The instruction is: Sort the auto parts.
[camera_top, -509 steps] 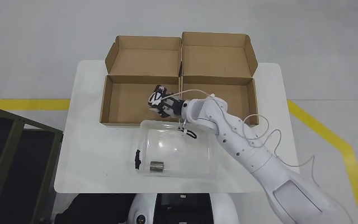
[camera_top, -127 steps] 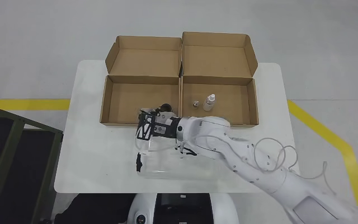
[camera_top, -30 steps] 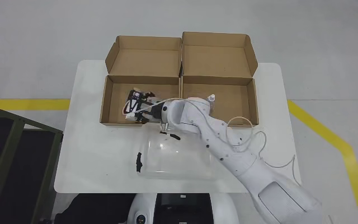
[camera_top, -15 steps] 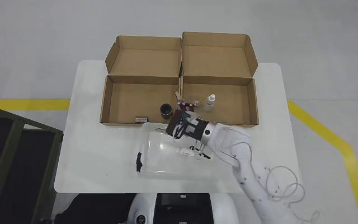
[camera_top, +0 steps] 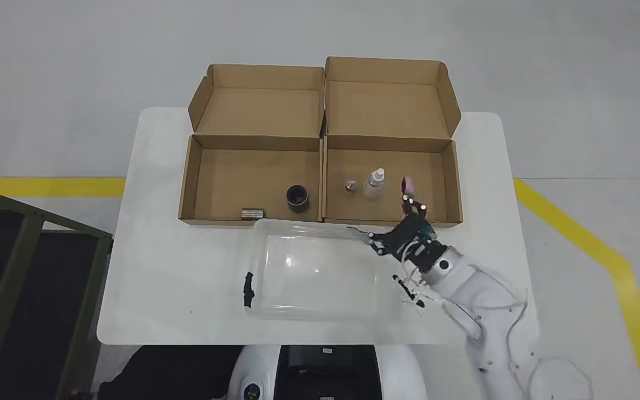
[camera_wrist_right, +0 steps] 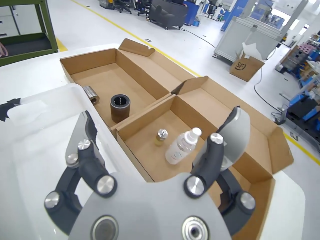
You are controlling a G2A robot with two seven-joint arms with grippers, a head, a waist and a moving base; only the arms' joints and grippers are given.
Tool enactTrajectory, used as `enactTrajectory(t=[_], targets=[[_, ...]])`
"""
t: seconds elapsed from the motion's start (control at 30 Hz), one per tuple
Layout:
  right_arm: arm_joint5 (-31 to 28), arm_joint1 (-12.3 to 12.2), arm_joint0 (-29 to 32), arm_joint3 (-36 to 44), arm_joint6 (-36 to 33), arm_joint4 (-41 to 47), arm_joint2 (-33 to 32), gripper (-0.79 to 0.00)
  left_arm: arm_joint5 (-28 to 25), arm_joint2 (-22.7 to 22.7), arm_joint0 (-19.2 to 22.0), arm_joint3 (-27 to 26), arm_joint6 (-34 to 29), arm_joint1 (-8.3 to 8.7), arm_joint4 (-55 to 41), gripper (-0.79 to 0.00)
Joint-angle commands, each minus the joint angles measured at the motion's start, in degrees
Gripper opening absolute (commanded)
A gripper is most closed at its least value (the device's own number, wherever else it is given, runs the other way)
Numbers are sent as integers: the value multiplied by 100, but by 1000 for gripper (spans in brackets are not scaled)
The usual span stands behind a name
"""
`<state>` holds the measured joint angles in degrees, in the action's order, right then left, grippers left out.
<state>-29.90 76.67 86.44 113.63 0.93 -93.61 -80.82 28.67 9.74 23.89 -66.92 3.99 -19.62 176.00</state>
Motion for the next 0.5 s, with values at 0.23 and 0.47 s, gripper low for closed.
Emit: enactTrajectory(t=[0.23, 0.47], targets=[[391, -112, 944, 311, 298, 180, -1004, 0, 0, 0, 0, 0, 0, 0, 0, 0], [569, -162, 1529, 430, 791, 375, -1533, 0, 0, 0, 0, 0, 0, 0, 0, 0]])
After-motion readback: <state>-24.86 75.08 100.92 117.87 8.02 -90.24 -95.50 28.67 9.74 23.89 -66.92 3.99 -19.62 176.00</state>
